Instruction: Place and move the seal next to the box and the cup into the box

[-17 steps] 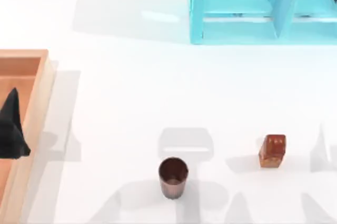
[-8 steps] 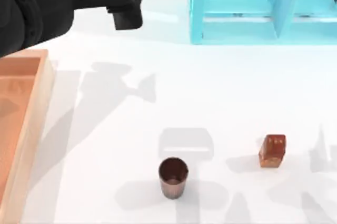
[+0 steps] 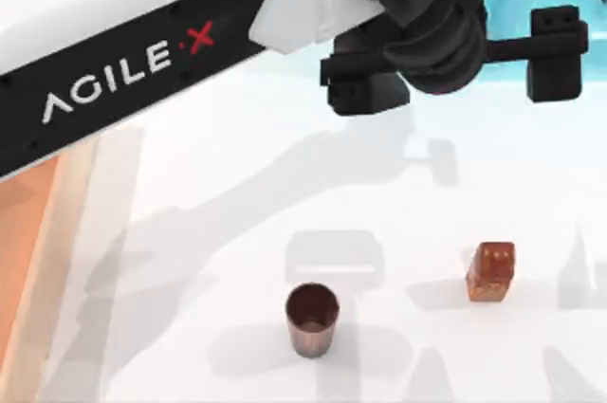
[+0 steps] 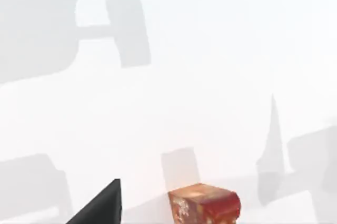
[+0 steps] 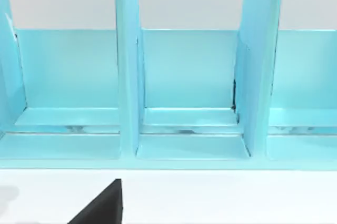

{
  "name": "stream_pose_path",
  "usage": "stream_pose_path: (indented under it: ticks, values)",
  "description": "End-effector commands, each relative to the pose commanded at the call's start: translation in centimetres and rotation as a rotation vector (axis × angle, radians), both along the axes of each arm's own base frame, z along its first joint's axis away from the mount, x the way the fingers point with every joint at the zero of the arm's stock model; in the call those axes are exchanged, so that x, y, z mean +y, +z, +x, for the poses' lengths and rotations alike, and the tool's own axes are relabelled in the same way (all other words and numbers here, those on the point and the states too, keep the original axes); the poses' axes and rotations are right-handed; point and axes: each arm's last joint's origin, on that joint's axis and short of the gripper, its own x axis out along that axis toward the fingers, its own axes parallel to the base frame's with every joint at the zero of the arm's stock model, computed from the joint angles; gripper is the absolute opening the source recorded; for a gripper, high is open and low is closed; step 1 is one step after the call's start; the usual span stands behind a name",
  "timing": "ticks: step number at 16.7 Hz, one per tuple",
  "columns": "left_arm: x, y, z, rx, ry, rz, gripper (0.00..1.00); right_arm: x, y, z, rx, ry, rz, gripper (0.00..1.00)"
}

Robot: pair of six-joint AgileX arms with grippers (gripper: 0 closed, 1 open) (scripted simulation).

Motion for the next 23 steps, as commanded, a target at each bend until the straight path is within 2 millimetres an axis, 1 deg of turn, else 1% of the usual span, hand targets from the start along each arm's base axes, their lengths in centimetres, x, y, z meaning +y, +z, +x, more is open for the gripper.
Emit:
stream_pose_path:
  ticks: [2, 4, 6, 8, 10, 13, 20, 21, 23]
  values:
    - [-3.7, -2.6, -0.3, 0.087, 0.013, 0.079, 1.00, 0.0, 0.0, 0.0, 0.000, 0.000, 0.000, 1.00]
    - [-6.5, -5.2, -0.9, 0.153, 0.036, 0.155, 1.00, 0.0, 0.0, 0.0, 0.000, 0.000, 0.000, 1.00]
    - [-8.6, -7.5, -1.4, 0.200, 0.066, 0.222, 1.00, 0.0, 0.0, 0.0, 0.000, 0.000, 0.000, 1.00]
    - [-9.9, -9.3, -1.9, 0.233, 0.097, 0.278, 1.00, 0.0, 0.0, 0.0, 0.000, 0.000, 0.000, 1.00]
    - [-10.6, -10.5, -2.3, 0.255, 0.126, 0.322, 1.00, 0.0, 0.0, 0.0, 0.000, 0.000, 0.000, 1.00]
    - [-11.1, -11.5, -2.6, 0.272, 0.156, 0.361, 1.00, 0.0, 0.0, 0.0, 0.000, 0.000, 0.000, 1.00]
    - [-11.1, -11.8, -2.3, 0.276, 0.165, 0.366, 1.00, 0.0, 0.0, 0.0, 0.000, 0.000, 0.000, 1.00]
    - [-11.1, -12.1, -2.3, 0.275, 0.163, 0.367, 1.00, 0.0, 0.0, 0.0, 0.000, 0.000, 0.000, 1.00]
    - [-11.3, -13.5, -2.0, 0.275, 0.161, 0.368, 1.00, 0.0, 0.0, 0.0, 0.000, 0.000, 0.000, 1.00]
